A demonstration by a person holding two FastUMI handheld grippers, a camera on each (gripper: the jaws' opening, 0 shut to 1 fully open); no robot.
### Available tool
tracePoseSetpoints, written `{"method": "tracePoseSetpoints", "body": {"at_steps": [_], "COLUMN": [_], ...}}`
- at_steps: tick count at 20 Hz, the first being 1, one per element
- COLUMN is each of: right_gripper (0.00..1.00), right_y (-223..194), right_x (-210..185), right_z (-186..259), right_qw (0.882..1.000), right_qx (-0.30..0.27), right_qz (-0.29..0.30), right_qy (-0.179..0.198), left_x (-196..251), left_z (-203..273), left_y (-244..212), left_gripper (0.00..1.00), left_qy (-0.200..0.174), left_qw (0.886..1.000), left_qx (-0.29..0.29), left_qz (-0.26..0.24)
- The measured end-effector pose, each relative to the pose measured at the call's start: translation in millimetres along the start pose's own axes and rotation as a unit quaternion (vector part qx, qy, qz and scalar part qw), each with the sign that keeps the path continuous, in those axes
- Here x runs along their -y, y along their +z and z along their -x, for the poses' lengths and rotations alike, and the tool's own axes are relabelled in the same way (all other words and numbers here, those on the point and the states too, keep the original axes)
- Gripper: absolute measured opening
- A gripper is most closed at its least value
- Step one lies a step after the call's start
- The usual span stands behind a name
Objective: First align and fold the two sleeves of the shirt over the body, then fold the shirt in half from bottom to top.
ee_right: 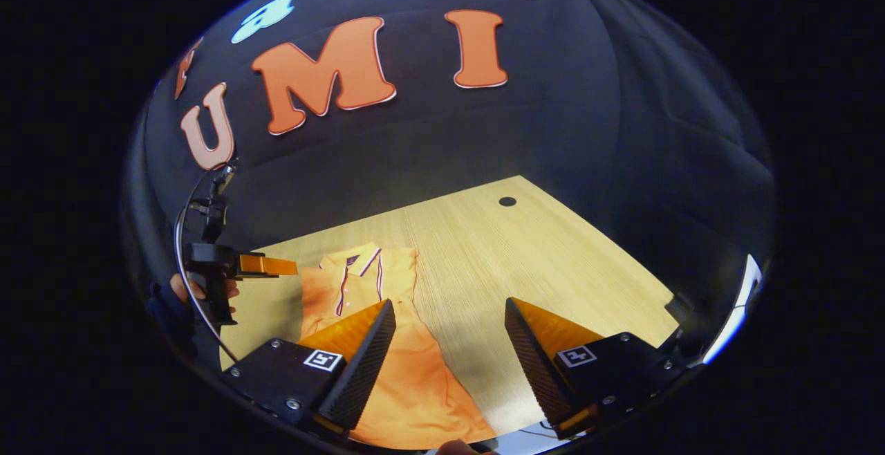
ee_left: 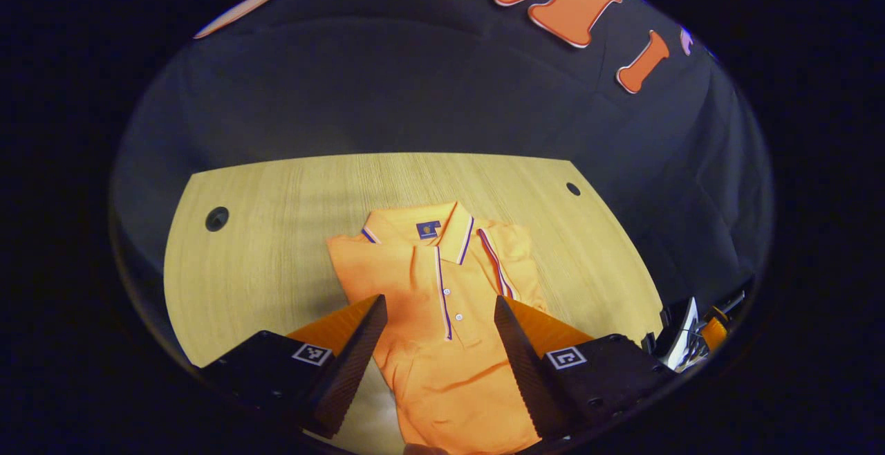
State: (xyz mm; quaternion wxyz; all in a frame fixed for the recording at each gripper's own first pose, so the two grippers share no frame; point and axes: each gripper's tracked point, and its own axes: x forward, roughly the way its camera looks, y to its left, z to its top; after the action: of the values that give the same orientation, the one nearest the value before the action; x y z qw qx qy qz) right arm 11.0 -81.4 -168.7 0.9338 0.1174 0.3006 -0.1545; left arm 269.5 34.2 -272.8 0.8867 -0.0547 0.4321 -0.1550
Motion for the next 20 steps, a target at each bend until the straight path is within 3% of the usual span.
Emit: {"method": "tracePoseSetpoints", "body": {"at_steps": [1, 2, 3, 7, 11, 14, 17, 20], "right_gripper": [0.97, 0.91, 0.98, 0.97, 0.97, 0.98, 0.97, 0.96], "right_y": [7, 13, 19, 35, 33, 40, 49, 60], "right_x": [-1, -3, -5, -13, -26, -33, -43, -43], "right_z": [-2, -1, 1, 5, 14, 27, 54, 72], "right_qw": [1.0, 0.999, 0.999, 0.992, 0.985, 0.974, 0.958, 0.943], "right_qx": [0.01, 0.023, 0.04, 0.09, 0.105, 0.139, 0.183, 0.235], "right_qz": [0.009, 0.016, 0.022, 0.059, 0.079, 0.093, 0.099, 0.115], "right_qy": [0.009, 0.02, 0.03, 0.068, 0.115, 0.153, 0.197, 0.206], "left_x": [4, 8, 14, 30, 45, 49, 66, 79], "left_z": [17, 34, 51, 121, 188, 239, 270, 296], "left_y": [0, 3, 4, 5, 3, 2, -1, -13], "left_gripper": [0.96, 0.96, 0.96, 0.96, 0.96, 0.96, 0.96, 0.98], "left_qy": [0.011, 0.02, 0.027, 0.056, 0.091, 0.14, 0.149, 0.175], "left_qw": [1.0, 0.999, 0.997, 0.987, 0.97, 0.942, 0.917, 0.896], "left_qx": [0.02, 0.047, 0.069, 0.152, 0.226, 0.303, 0.37, 0.407], "left_qz": [-0.003, -0.005, -0.006, 0.001, -0.003, -0.019, -0.02, -0.028]}}
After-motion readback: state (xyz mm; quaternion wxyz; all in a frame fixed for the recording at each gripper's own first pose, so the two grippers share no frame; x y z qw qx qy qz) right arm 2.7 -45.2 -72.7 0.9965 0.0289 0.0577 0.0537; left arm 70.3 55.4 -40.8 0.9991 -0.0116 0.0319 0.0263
